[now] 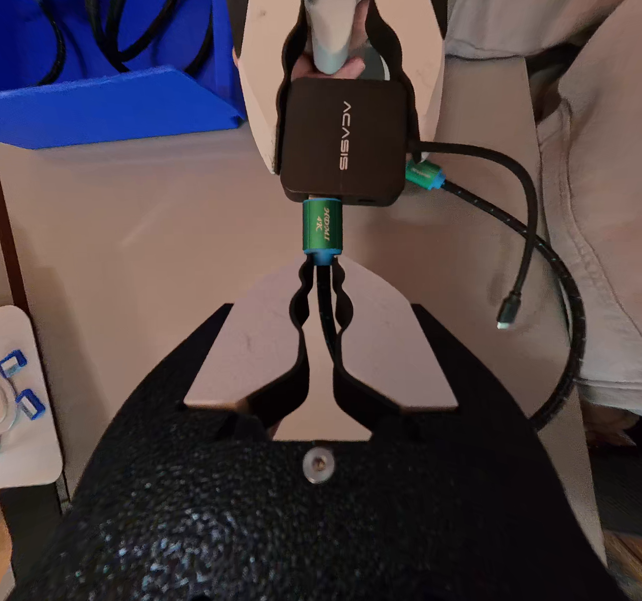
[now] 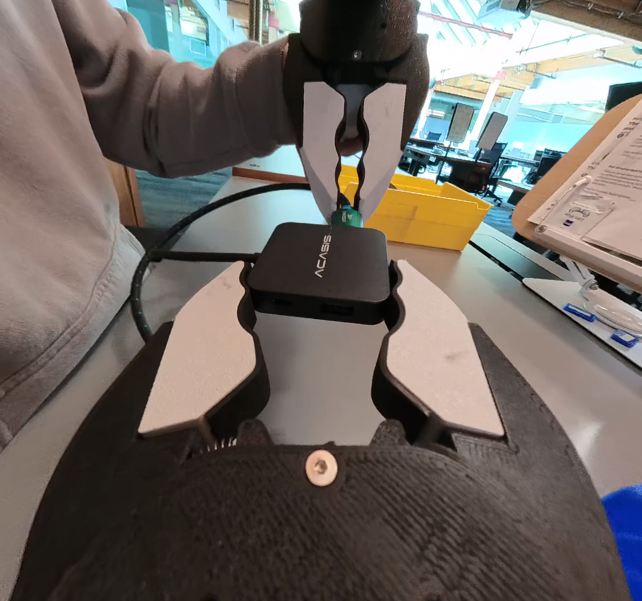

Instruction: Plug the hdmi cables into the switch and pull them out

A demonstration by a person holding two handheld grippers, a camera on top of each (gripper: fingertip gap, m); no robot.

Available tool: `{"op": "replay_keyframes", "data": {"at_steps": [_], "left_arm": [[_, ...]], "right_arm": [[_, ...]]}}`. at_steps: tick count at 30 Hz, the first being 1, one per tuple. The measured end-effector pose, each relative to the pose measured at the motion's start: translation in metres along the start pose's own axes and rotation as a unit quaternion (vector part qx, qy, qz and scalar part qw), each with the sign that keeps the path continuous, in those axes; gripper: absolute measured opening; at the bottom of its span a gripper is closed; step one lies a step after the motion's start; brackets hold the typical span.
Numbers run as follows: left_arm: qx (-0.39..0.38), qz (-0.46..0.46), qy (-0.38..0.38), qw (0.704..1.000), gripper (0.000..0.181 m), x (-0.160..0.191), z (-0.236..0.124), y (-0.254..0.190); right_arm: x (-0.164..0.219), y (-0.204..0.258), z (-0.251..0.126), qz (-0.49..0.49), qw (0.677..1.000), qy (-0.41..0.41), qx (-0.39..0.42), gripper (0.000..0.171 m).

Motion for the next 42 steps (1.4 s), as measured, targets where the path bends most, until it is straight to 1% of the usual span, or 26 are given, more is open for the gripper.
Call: {"op": "replay_keyframes", "data": {"at_steps": [5, 11, 14, 16, 19, 22, 23, 24, 26, 28, 30, 31, 32, 33, 34, 37, 39, 40, 42], "left_arm": [[0.001, 0.004, -0.049, 0.999, 0.009, -0.001, -0.006, 0.0], [0.013, 0.01, -0.064, 0.998, 0.009, 0.0, 0.0, -0.001], [0.018, 0.028, -0.053, 0.998, 0.009, 0.001, 0.0, -0.003], [0.008, 0.024, -0.047, 0.999, 0.009, 0.003, 0.0, -0.002], [0.008, 0.006, -0.072, 0.997, 0.009, 0.003, -0.001, -0.003], [-0.001, 0.008, -0.067, 0.998, 0.01, 0.007, 0.004, -0.004], [-0.008, 0.008, -0.072, 0.997, 0.01, 0.007, 0.004, -0.003], [-0.023, 0.001, -0.094, 0.995, 0.012, 0.005, -0.001, 0.0], [-0.086, -0.047, -0.182, 0.978, 0.034, -0.002, -0.026, 0.012], [-0.153, -0.107, -0.281, 0.941, 0.048, 0.003, -0.067, 0.024], [-0.217, -0.155, -0.353, 0.897, 0.049, 0.022, -0.1, 0.029], [-0.243, -0.17, -0.373, 0.879, 0.05, 0.035, -0.108, 0.029], [-0.257, -0.18, -0.38, 0.87, 0.049, 0.046, -0.11, 0.028], [-0.254, -0.19, -0.374, 0.872, 0.05, 0.056, -0.105, 0.027], [-0.239, -0.2, -0.36, 0.879, 0.052, 0.063, -0.096, 0.025], [-0.201, -0.213, -0.334, 0.896, 0.061, 0.071, -0.067, 0.018], [-0.186, -0.2, -0.333, 0.902, 0.061, 0.068, -0.053, 0.013], [-0.179, -0.199, -0.332, 0.904, 0.061, 0.067, -0.046, 0.012], [-0.159, -0.207, -0.334, 0.905, 0.061, 0.064, -0.033, 0.011]], "right_arm": [[-0.002, 0.0, -0.001, 0.006, 1.0, -0.016, -0.004, 0.075], [0.0, 0.001, -0.004, 0.018, 1.0, -0.016, -0.019, 0.075], [0.001, 0.005, -0.001, 0.02, 0.999, -0.008, -0.035, 0.075], [0.001, 0.004, 0.001, 0.01, 1.0, -0.005, -0.022, 0.075], [0.0, 0.003, 0.001, 0.01, 1.0, -0.013, -0.022, 0.075], [0.003, 0.003, 0.003, -0.002, 1.0, 0.004, -0.014, 0.075], [0.003, 0.003, 0.003, -0.006, 1.0, 0.002, -0.011, 0.075], [0.001, 0.001, 0.001, -0.01, 1.0, -0.004, -0.002, 0.075], [-0.011, -0.004, -0.01, -0.015, 0.999, -0.03, 0.027, 0.074], [-0.024, -0.012, -0.032, -0.022, 0.996, -0.031, 0.076, 0.075], [-0.036, -0.02, -0.064, -0.035, 0.988, -0.017, 0.147, 0.075], [-0.043, -0.025, -0.082, -0.037, 0.981, -0.009, 0.192, 0.075], [-0.052, -0.031, -0.1, -0.035, 0.969, -0.005, 0.244, 0.074], [-0.061, -0.039, -0.119, -0.03, 0.953, -0.002, 0.301, 0.074], [-0.07, -0.048, -0.138, -0.025, 0.932, 0.003, 0.362, 0.075], [-0.093, -0.076, -0.188, 0.0, 0.858, 0.045, 0.511, 0.075], [-0.096, -0.097, -0.215, 0.017, 0.793, 0.097, 0.601, 0.075], [-0.092, -0.107, -0.223, 0.021, 0.763, 0.131, 0.633, 0.074], [-0.079, -0.126, -0.228, 0.013, 0.722, 0.203, 0.661, 0.074]]}}
Point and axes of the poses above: each gripper's, where its closed fingertips meet, z out along the fingers, x out of its underside, y = z × x across the jaws, the point moved 5 cm from there along -z, back along the fingers, and after that the axes turned 13 degrees about y, right-handed, at the moved point
